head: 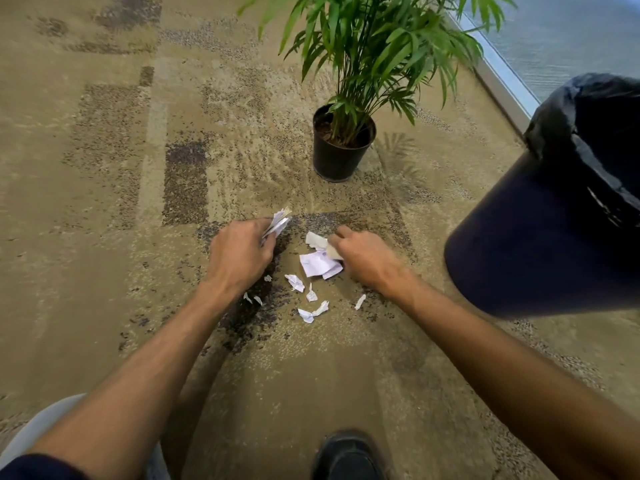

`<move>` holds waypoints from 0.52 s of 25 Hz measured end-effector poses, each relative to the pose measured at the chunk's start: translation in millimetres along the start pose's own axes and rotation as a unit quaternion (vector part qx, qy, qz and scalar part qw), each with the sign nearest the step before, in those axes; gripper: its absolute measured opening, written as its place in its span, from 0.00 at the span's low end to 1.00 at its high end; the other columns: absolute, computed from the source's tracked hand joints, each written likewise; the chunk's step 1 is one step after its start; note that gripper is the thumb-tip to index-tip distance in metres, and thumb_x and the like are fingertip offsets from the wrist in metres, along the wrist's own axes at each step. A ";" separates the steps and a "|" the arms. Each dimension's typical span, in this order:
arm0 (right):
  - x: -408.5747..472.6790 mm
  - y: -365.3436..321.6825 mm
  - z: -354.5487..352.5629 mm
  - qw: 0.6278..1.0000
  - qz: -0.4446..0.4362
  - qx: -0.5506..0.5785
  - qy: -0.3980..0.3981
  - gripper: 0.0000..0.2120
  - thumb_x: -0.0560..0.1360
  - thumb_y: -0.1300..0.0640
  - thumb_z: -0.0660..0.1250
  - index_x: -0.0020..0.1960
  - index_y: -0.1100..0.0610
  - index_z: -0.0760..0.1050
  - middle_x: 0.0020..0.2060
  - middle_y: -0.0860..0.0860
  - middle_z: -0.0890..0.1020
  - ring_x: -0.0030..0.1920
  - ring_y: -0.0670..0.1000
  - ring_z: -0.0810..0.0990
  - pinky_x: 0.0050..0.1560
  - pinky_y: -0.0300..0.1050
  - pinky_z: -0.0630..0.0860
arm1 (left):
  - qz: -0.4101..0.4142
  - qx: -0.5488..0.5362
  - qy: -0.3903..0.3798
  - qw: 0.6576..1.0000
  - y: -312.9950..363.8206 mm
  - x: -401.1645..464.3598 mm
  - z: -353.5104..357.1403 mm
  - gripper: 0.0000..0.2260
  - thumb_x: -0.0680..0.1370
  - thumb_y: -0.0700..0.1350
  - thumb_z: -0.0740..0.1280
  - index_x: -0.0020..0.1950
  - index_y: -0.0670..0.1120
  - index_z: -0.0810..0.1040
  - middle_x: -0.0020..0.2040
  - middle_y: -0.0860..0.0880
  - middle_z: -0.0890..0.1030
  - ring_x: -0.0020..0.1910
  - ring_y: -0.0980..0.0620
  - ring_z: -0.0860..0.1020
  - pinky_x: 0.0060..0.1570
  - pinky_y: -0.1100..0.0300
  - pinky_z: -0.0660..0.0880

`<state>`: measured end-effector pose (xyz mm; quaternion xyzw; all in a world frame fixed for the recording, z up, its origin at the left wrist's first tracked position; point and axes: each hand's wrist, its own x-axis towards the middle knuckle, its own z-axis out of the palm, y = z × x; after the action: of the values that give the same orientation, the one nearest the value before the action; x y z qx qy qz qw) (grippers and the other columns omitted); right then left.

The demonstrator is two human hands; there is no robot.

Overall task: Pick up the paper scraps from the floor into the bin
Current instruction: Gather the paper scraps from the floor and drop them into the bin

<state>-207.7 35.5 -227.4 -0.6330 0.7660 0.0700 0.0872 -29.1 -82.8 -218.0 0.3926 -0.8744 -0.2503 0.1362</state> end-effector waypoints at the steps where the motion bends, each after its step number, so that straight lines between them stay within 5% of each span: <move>1: 0.3 -1.7 2.0 1.000 0.000 0.006 -0.003 0.15 0.78 0.62 0.64 0.64 0.59 0.71 0.52 0.52 0.74 0.40 0.46 0.76 0.43 0.41 0.80 | 0.001 -0.004 -0.002 1.000 0.6 0.5 0.7 0.12 0.80 0.43 0.64 0.62 0.42 0.78 0.31 0.51 0.78 0.22 0.61 0.67 0.27 0.65 0.71; 5: -4.4 -1.2 0.9 0.998 0.004 0.042 -0.055 0.31 0.71 0.41 0.63 0.67 0.58 0.68 0.56 0.54 0.71 0.43 0.49 0.74 0.36 0.39 0.73 | -0.013 -0.009 0.000 1.000 -3.1 4.7 2.3 0.12 0.80 0.43 0.64 0.61 0.41 0.78 0.37 0.48 0.82 0.22 0.60 0.67 0.30 0.60 0.76; 8: -6.6 -4.8 0.9 0.998 0.025 -0.005 -0.054 0.42 0.69 0.25 0.56 0.69 0.56 0.68 0.66 0.56 0.69 0.44 0.51 0.77 0.40 0.45 0.76 | -0.009 -0.008 0.004 1.000 -3.2 6.3 2.8 0.13 0.80 0.42 0.64 0.63 0.41 0.78 0.33 0.49 0.79 0.22 0.60 0.67 0.32 0.57 0.79; 13: 1.0 -18.0 1.4 0.999 0.024 -0.038 -0.015 0.25 0.76 0.41 0.65 0.64 0.58 0.70 0.57 0.55 0.76 0.43 0.49 0.78 0.43 0.46 0.81 | 0.010 0.003 0.007 1.000 -0.6 6.1 4.5 0.12 0.80 0.42 0.65 0.61 0.41 0.78 0.32 0.51 0.77 0.24 0.57 0.71 0.37 0.55 0.80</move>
<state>-190.2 31.5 -229.0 -0.6159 0.7766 0.1105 0.0731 -34.7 -86.2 -221.8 0.3862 -0.8779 -0.2436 0.1442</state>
